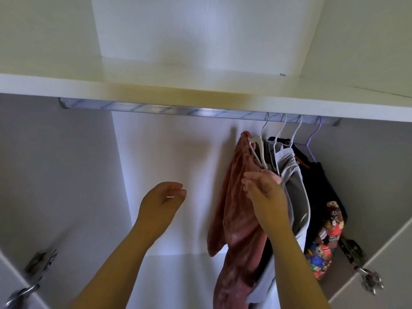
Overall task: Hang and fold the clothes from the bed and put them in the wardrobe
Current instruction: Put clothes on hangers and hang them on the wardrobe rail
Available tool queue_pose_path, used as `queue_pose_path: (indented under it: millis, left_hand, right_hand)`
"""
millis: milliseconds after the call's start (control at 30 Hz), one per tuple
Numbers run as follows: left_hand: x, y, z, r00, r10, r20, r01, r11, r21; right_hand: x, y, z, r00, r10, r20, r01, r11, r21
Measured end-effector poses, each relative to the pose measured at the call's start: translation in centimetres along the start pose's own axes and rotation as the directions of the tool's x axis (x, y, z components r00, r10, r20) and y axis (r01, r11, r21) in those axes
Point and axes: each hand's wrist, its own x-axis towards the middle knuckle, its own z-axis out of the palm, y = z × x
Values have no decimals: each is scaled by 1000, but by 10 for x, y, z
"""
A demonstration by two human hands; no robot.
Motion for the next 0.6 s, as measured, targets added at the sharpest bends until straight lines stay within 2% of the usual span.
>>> queue_pose_path:
  millis: [200,400,600]
  left_hand:
    - [-22,-7,-21,1000,-11,-19,10,998,-55]
    - [-42,-27,-34,995,-89,34,91,993,-70]
    - [-68,-38,-42,989,-122,83,127,990,-54]
  right_hand:
    - [-44,-15,10,985,137,102,-147,985,95]
    - [-84,-18,11,978,168,127,-165,986,-36]
    - [-115,-16,20,966,194,173,-194,981,-16]
